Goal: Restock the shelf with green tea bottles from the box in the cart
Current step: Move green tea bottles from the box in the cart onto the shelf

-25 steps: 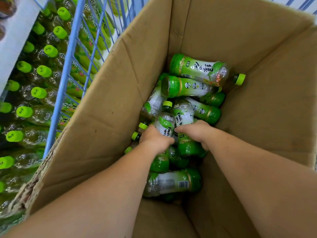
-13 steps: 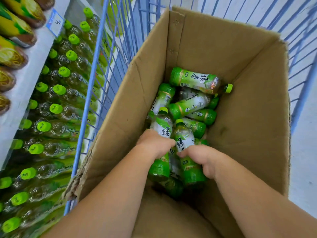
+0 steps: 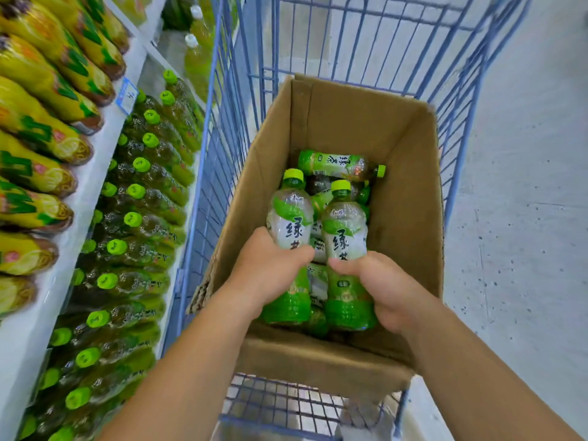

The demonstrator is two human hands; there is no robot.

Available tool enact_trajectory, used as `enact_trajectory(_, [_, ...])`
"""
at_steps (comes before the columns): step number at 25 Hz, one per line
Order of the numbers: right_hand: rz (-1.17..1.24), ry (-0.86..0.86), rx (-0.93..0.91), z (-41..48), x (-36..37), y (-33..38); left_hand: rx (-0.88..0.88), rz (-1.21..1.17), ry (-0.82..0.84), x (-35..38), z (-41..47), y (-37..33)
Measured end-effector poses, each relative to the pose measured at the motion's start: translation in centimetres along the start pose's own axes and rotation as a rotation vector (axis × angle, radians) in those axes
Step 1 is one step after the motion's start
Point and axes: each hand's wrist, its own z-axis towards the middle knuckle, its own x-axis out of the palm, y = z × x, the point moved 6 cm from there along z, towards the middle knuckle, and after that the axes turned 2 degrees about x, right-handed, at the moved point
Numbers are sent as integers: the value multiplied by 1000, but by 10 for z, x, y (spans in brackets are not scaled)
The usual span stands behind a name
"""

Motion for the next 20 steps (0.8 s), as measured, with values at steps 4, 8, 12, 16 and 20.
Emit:
enact_trajectory(4, [30, -21, -96, -73, 8, 13, 61, -93, -64, -33, -60, -14])
enact_trajectory(8, [14, -37, -180, -140, 16, 22, 120, -146, -40, -61, -115, -21])
enact_trajectory(12, [-37, -75, -243, -192, 26, 31, 156, -181, -49, -81, -152, -25])
enact_trajectory(16, [-128, -40, -292, -228, 36, 42, 213, -248, -70, -88, -179, -35])
enact_trajectory(20, [-247, 104, -343, -252, 46, 48, 247, -333, -181, -91, -226, -31])
